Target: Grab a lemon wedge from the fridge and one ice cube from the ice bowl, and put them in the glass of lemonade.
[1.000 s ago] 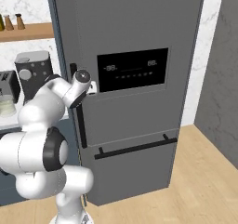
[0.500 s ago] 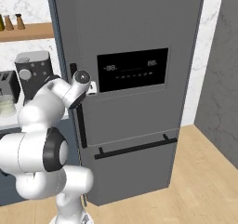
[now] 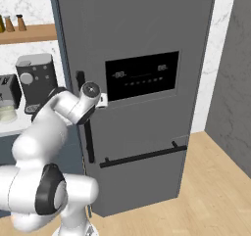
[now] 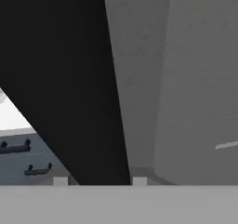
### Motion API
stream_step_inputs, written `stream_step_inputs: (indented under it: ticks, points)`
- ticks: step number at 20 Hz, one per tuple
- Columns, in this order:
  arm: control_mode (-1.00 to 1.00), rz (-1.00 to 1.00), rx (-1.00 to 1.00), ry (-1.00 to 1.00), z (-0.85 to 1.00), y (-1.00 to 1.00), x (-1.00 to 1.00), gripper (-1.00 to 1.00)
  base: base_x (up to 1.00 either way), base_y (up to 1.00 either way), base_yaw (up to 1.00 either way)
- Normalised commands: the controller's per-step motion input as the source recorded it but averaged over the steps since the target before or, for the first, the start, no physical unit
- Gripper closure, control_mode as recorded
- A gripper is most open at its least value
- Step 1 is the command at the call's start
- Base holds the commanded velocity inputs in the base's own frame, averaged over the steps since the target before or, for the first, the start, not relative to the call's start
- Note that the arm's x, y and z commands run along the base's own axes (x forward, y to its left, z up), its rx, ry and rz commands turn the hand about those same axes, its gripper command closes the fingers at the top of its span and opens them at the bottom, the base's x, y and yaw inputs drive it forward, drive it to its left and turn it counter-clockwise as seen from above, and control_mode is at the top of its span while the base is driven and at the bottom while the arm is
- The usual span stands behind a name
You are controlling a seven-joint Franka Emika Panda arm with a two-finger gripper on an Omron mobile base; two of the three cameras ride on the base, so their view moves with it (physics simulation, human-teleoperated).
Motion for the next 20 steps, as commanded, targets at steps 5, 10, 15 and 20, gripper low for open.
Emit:
stream_step_inputs:
  ticks: [5,10,15,20]
  points:
    - [-1.00,-0.17,0.13,-0.07,0.03,-1.00,-0.76,1.00,0.00,0.00,0.00]
    - [-1.00,-0.16,0.18,-0.03,0.21,-1.00,-0.77,1.00,0.00,0.00,0.00]
    - [-1.00,-0.17,0.22,0.00,0.39,-1.00,-0.69,1.00,0.00,0.00,0.00]
    - [-1.00,-0.19,0.26,0.00,0.43,-1.00,-0.67,1.00,0.00,0.00,0.00]
